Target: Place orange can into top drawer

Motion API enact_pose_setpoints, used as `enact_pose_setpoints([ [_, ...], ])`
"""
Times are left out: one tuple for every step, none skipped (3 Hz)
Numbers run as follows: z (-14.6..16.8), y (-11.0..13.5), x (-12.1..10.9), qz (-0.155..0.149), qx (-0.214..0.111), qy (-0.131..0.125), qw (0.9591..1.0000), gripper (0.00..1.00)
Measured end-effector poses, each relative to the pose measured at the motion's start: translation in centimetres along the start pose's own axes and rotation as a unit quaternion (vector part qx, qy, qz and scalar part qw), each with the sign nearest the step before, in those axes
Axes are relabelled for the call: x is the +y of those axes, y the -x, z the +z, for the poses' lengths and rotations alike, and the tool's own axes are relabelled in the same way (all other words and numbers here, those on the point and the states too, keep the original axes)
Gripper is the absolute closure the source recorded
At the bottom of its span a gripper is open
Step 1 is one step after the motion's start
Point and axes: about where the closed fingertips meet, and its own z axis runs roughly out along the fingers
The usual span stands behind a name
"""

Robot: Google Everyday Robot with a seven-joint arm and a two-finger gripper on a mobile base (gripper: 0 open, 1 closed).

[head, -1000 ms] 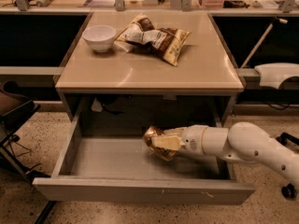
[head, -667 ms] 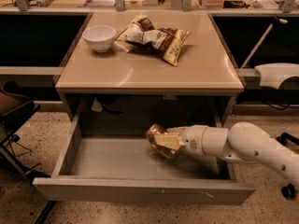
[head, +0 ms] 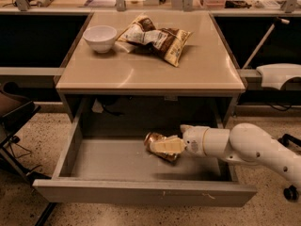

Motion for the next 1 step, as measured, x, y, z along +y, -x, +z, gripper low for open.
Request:
enact_pose_setpoints([
  [0.00,0.00,0.00,0.000,0.000,0.000,1.0000,0.00],
])
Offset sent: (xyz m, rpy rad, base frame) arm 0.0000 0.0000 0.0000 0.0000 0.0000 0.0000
